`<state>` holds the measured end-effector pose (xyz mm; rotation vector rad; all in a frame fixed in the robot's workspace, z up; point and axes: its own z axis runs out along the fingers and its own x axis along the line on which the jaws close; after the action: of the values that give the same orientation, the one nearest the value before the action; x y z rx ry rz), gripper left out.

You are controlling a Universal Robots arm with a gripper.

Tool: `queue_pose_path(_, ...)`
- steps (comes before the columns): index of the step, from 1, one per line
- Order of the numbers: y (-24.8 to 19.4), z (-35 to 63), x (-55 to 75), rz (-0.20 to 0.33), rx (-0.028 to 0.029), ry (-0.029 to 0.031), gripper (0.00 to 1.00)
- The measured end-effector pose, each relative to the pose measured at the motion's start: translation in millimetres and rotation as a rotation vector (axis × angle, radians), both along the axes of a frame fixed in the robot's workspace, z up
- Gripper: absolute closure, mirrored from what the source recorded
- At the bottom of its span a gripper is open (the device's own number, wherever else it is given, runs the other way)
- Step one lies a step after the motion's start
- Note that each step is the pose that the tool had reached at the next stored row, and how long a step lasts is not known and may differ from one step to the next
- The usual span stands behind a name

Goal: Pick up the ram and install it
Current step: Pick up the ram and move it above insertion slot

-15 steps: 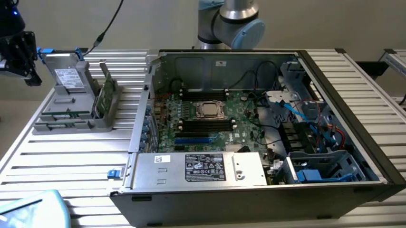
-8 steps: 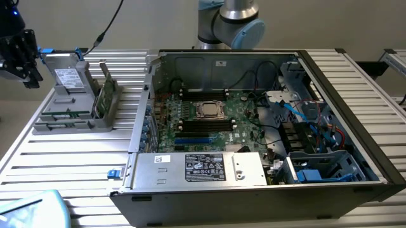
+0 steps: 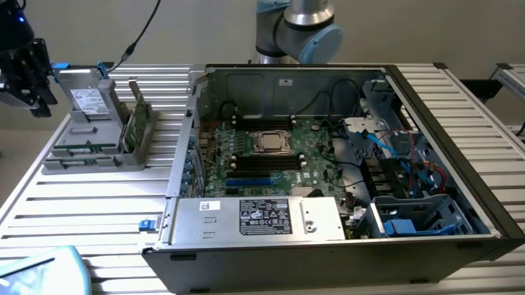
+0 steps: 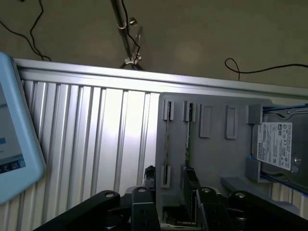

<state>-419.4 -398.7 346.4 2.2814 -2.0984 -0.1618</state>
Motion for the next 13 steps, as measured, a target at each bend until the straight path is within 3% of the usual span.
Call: queue_pose_path(13,0.0,-23.7,2.9,0.0,0.001,0.0,0.63)
